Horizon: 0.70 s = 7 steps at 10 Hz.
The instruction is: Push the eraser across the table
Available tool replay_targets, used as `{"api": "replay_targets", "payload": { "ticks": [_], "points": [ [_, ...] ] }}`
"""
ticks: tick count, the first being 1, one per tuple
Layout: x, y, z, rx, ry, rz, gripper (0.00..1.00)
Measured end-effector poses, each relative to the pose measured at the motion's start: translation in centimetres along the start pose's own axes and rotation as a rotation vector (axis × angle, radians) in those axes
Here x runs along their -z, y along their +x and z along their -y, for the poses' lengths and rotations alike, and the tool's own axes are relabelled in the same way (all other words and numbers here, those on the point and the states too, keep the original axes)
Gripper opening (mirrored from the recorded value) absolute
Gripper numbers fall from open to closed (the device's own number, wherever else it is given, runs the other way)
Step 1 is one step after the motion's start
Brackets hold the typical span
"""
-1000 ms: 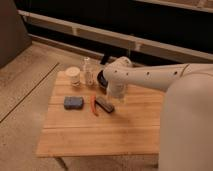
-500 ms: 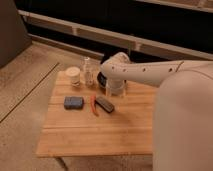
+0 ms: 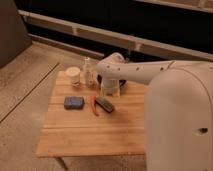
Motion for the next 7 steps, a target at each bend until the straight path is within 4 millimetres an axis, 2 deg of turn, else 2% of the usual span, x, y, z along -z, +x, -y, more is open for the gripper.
{"api": "replay_targets", "payload": {
  "ticks": [3,7],
  "points": [
    [-1.3,0.5,-1.9,-0.005,-0.037,-0.030,0.65],
    [-2.8,1.6,-2.5,-0.012,-0.058,-0.071,0.65]
  ]
}}
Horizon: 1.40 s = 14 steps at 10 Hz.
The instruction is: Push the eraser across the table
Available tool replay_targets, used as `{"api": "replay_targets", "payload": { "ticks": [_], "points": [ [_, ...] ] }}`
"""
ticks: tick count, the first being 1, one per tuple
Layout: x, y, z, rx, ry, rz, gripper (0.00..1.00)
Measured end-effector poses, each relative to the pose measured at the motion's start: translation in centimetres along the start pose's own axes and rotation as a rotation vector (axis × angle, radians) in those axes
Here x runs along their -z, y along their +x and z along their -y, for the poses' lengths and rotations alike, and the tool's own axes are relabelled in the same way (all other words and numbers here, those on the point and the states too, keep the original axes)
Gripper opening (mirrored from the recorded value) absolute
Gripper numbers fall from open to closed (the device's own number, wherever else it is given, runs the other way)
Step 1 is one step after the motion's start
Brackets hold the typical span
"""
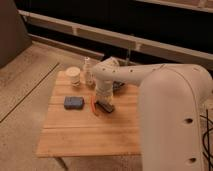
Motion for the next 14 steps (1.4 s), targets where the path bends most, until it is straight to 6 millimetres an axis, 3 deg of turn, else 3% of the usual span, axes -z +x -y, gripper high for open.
{"api": "replay_targets", "payload": {
  "ticks": [4,8,12,14],
  "points": [
    [-1.5,1.4,0.9,-0.024,0.000,-0.041,0.65],
    [-1.4,3.8,0.8,-0.042,-0.021,-0.063,0.65],
    [0.0,9.5,-1.0,0.012,-0.031,-0.082,0.65],
    [0.2,11.0,-2.5,0.045,-0.036,-0.087,0.65]
  ]
}}
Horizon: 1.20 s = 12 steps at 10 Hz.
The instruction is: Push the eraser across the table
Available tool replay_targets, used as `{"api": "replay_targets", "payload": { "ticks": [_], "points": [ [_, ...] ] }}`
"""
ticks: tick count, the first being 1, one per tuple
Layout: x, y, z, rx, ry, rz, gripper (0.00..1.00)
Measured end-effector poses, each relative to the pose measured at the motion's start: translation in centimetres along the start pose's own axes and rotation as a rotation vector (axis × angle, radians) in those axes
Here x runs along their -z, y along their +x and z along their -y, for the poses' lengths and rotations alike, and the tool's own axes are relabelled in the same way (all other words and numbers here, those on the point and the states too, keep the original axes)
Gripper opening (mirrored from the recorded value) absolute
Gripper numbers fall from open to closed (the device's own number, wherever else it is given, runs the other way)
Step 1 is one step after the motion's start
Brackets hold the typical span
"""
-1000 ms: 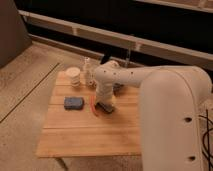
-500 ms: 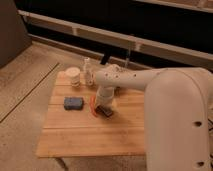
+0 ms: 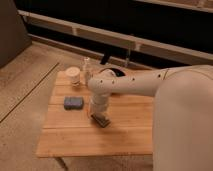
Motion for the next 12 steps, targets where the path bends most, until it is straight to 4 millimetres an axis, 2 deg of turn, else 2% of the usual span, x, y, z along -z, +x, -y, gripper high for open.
{"api": "replay_targets", "payload": {
  "ticks": [3,7,10,12],
  "points": [
    [0.3,0.4,-1.4,0.020,-0.005,0.013,0.65],
    [1.6,-0.9,-3.8,0.071,0.002,0.054,0.65],
    [1.8,-1.6,-5.9,0.133,0.035,0.063,0.65],
    [1.8,-1.8,-5.6,0.149,0.083,0.061,0.65]
  ]
}}
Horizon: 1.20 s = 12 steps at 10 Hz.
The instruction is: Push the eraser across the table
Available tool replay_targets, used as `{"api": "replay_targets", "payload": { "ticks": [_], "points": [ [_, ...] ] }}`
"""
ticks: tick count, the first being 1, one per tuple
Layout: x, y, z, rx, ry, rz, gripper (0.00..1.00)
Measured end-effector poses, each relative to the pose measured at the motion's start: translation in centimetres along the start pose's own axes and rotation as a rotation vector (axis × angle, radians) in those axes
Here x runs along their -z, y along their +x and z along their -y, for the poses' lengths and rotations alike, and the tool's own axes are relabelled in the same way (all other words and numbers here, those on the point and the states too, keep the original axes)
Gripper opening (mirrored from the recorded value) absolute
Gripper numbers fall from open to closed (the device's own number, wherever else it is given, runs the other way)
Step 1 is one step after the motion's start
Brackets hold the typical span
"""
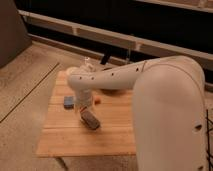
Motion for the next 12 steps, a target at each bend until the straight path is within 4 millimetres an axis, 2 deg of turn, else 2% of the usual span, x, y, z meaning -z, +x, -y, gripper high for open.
{"api": "replay_targets", "payload": {
  "ticks": [3,6,7,10,12],
  "points": [
    [-0.3,0.7,3.2,0.043,0.109,-0.028,0.65],
    [0.6,0.5,4.6,0.168,0.175,0.004,0.65],
    [0.9,0.3,4.3,0.186,0.161,0.020,0.65],
    [2.0,0.1,0.8,0.246,-0.048,0.092,0.65],
    [1.8,0.7,-0.7,0.281,-0.166,0.100,0.65]
  ]
}}
